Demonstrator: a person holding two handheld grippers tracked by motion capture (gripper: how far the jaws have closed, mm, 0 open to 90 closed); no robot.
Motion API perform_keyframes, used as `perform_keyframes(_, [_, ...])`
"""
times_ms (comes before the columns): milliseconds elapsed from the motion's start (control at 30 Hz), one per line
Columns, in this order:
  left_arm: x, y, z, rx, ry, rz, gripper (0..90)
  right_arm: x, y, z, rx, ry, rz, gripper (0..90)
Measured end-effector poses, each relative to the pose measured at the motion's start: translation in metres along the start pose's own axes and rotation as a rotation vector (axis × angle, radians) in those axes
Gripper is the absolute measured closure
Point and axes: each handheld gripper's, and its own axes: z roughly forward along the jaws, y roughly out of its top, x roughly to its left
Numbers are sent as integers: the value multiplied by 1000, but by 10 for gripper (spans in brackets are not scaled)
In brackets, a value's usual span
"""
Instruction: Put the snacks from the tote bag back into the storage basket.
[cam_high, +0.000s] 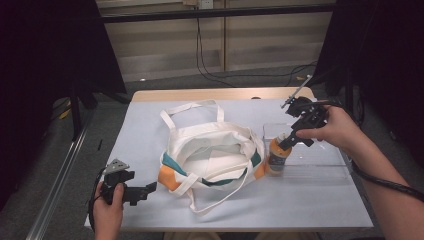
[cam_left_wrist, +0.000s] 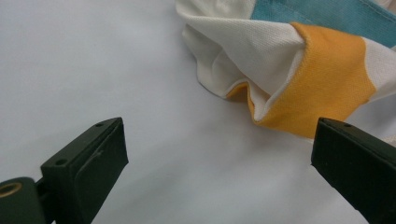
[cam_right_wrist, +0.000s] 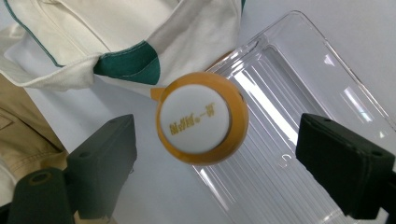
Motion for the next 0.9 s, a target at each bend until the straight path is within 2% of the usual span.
perform_keyframes(300, [0,-1,1,-10,2,-17,35,-1,-12,1,-25,15,3,111])
perform_keyframes(333, [0,0,0,5,2,2,35,-1,-12,1,-25,15,3,111])
perform_keyframes(367, [-1,-1,1,-5,3,-14,35,-1,-15,1,-29,16,6,109])
perform_keyframes(533, [0,-1,0,16,-2,3,35,-1,-20,1,-31,17,0,105])
perform_keyframes(900, [-2,-2,2,10,4,-7,35,-2,-31,3,-41,17,4,94])
